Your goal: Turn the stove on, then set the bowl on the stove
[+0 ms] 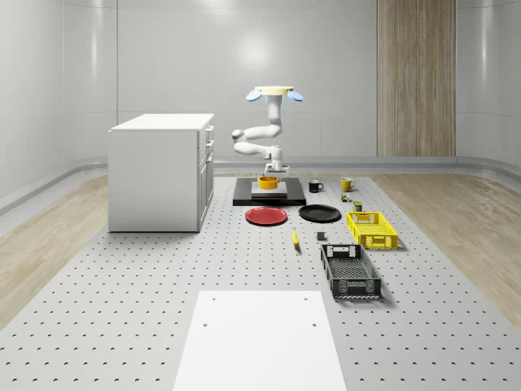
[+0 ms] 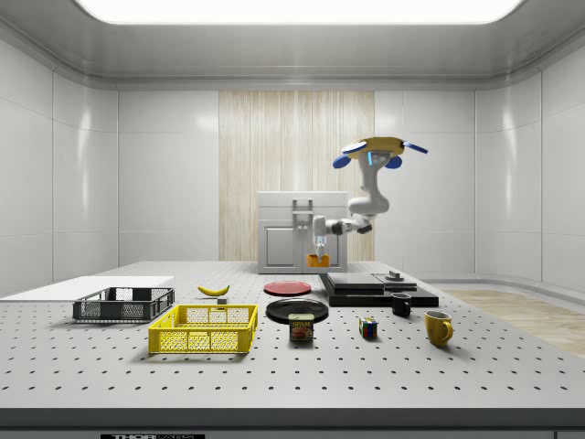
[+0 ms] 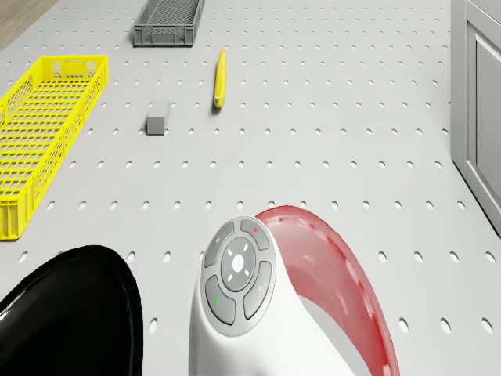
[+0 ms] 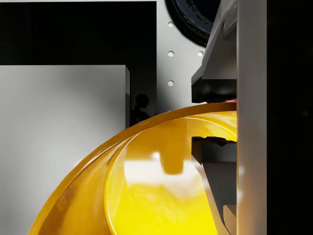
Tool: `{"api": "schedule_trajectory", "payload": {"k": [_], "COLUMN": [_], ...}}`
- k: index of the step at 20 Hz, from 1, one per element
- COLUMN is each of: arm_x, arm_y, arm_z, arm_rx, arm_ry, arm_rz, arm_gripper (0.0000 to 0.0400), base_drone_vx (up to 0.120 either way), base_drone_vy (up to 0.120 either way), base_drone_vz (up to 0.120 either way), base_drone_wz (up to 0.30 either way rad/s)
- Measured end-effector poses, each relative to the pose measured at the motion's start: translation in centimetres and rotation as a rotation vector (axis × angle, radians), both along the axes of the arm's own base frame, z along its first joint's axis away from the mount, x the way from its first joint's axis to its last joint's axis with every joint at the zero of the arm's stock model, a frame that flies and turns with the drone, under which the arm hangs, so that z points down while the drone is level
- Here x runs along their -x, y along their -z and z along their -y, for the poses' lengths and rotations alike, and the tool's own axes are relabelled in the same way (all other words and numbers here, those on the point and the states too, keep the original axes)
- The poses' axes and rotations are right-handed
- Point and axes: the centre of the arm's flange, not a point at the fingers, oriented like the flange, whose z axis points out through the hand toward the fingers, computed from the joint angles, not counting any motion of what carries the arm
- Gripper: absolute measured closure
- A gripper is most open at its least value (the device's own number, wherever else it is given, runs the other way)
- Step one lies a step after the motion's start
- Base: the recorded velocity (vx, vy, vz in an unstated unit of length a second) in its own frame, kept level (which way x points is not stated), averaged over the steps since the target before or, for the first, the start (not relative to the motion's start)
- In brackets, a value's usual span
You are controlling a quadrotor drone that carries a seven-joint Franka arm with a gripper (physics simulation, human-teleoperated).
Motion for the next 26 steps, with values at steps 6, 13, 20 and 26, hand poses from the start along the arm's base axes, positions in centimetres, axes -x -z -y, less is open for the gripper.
{"api": "schedule_trajectory", "payload": {"k": [6,13,20,26], "arm_x": [0.00,0.00,0.00,0.00], "arm_y": [0.00,0.00,0.00,0.00], "arm_z": [0.00,0.00,0.00,0.00], "arm_rx": [0.000,0.000,0.000,0.000], "arm_ry": [0.000,0.000,0.000,0.000], "arm_rz": [0.000,0.000,0.000,0.000], "arm_gripper": [0.0300,0.0300,0.0300,0.0300], "base_drone_vx": [-0.120,-0.120,-0.120,-0.120], "base_drone_vy": [0.000,0.000,0.000,0.000], "base_drone_vz": [-0.027,0.000,-0.057,0.000], "base_drone_wz": [0.000,0.000,0.000,0.000]}}
